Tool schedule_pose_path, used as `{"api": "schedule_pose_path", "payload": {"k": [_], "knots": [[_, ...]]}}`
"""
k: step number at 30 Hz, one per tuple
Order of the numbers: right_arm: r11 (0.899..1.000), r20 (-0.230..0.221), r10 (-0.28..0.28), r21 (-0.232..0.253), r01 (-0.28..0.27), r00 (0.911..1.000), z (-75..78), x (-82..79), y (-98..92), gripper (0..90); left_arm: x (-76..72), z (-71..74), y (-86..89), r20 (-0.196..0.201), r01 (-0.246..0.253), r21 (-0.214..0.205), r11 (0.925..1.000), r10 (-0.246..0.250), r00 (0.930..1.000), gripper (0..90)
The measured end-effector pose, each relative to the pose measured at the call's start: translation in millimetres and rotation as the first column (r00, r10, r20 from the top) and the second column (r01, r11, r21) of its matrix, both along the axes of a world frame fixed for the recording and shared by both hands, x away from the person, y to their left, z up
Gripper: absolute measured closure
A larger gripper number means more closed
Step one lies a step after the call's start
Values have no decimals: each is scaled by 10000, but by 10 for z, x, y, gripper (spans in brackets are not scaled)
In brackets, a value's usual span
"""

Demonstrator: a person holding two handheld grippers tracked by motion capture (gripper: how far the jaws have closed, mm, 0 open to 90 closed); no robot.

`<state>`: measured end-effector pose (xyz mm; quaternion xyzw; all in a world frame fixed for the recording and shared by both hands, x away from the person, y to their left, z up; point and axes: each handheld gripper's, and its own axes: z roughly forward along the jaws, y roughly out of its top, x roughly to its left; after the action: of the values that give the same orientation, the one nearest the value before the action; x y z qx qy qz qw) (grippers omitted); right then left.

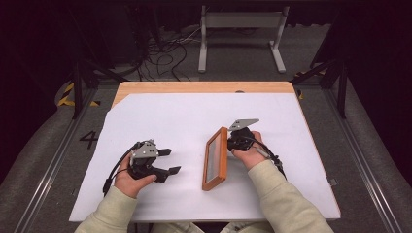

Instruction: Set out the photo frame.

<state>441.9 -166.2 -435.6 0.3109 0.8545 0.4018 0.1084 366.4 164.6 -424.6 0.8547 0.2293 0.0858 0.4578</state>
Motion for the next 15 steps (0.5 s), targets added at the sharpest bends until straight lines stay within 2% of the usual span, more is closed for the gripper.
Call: {"api": "schedule_pose_path", "payload": {"k": [4, 7, 10, 11, 12, 13, 15], "knots": [[10000, 3, 53, 3, -53, 10000, -15, 23, 27, 899, 5, -5, 0, -14, 12, 45, 10000, -12, 10000, 276], [10000, 12, -58, 12, 58, 10000, -11, 24, 5, 860, 7, -8, -2, -20, 6, 59, 10000, -6, 10000, 276], [9986, 97, -515, -100, 516, 9986, 44, -6, -38, 817, 8, -9, 1, -11, -27, 42, 10000, 27, 10000, 275], [9965, 126, -813, -210, 815, 9966, 120, -42, -92, 762, 10, -10, 7, 17, -72, 46, 10000, 72, 10000, 275], [9965, 126, -813, -210, 815, 9966, 120, -42, -92, 762, 10, -10, 7, 17, -72, 46, 10000, 72, 10000, 275], [9936, 381, -1019, -446, 1036, 9941, 202, -79, -155, 696, 9, -10, 11, 17, -110, 41, 9999, 110, 9999, 275], [9911, 366, -1161, -612, 1182, 9926, 238, -96, -180, 695, 3, -14, 24, 38, -140, 137, 9998, 139, 9999, 275]]}}
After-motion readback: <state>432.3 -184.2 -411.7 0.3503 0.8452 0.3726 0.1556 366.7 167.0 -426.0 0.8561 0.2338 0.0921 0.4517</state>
